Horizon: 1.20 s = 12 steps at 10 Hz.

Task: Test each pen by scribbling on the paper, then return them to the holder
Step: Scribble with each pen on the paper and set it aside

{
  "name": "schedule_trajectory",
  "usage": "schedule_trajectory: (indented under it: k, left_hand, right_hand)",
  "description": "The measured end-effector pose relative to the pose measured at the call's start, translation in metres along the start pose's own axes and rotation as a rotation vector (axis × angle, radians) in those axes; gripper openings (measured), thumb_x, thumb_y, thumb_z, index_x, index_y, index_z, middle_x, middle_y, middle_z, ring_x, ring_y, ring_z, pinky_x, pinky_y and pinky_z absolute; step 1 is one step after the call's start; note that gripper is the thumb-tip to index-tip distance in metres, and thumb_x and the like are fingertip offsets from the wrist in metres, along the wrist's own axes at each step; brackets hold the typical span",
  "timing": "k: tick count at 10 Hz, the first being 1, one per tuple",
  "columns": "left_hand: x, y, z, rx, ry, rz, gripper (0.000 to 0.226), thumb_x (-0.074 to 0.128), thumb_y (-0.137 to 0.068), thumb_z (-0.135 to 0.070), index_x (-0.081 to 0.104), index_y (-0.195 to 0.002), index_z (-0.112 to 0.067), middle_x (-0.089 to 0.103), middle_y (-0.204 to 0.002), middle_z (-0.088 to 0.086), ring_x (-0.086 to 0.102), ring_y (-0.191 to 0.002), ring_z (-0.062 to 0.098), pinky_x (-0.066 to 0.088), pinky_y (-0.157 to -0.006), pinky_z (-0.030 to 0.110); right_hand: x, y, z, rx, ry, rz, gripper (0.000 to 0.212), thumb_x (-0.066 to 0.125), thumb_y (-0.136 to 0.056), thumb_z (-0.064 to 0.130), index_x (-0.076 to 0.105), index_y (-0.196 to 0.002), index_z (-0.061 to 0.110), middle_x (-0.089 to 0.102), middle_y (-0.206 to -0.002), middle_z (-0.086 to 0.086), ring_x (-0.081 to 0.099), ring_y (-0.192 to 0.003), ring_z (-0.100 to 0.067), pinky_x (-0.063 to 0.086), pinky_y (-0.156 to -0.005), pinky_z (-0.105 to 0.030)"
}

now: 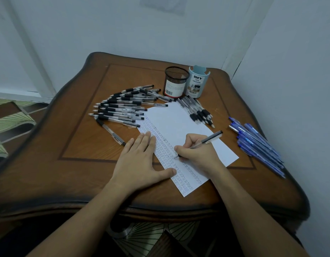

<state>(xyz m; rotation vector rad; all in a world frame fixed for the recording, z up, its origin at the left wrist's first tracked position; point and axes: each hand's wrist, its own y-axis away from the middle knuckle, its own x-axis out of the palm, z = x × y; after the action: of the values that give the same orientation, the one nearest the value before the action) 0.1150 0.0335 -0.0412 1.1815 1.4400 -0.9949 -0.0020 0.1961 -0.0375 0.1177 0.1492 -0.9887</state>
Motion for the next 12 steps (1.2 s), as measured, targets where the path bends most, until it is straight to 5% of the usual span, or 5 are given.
schedule_trajectory:
  k: [2, 5, 9, 12]
  left_hand:
    - [0.001, 0.000, -0.001, -0.003, -0.002, -0.005, 0.124, 0.002, -0.060, -0.097, 0.000, -0.158, -0.021, -0.008, -0.165, -0.002, -0.008, -0.151, 0.013, -0.008, -0.120, 0.035]
    - [0.001, 0.000, 0.000, -0.001, -0.002, -0.004, 0.125, 0.001, -0.059, -0.097, 0.000, -0.158, -0.021, -0.008, -0.165, -0.001, -0.008, -0.151, 0.013, -0.007, -0.120, 0.035]
    - [0.000, 0.001, -0.001, -0.003, 0.016, -0.007, 0.123, 0.004, -0.060, -0.097, -0.001, -0.158, -0.022, -0.010, -0.164, -0.002, -0.009, -0.151, 0.013, -0.009, -0.119, 0.034]
    - [0.001, 0.001, 0.000, -0.001, 0.016, -0.007, 0.123, 0.005, -0.061, -0.097, 0.000, -0.158, -0.022, -0.009, -0.165, -0.002, -0.008, -0.151, 0.013, -0.008, -0.120, 0.034]
  right_hand:
    - [0.002, 0.000, -0.004, -0.057, 0.064, -0.037, 0.038, 0.072, -0.070, 0.017, 0.042, -0.047, 0.020, 0.044, -0.049, -0.005, 0.053, -0.051, -0.019, 0.041, -0.060, -0.038]
    - [0.002, -0.003, -0.009, -0.061, 0.106, -0.028, 0.037, 0.072, -0.068, 0.030, 0.042, -0.050, 0.018, 0.044, -0.050, -0.003, 0.051, -0.058, -0.029, 0.047, -0.061, -0.050]
    - [0.002, 0.001, -0.002, -0.092, 0.154, -0.053, 0.041, 0.069, -0.076, 0.016, 0.040, -0.048, 0.022, 0.040, -0.046, 0.009, 0.048, -0.053, -0.017, 0.040, -0.059, -0.042]
    - [0.001, 0.004, 0.003, -0.090, 0.115, -0.047, 0.046, 0.068, -0.079, 0.006, 0.036, -0.050, 0.021, 0.036, -0.051, 0.001, 0.053, -0.048, -0.009, 0.044, -0.060, -0.039]
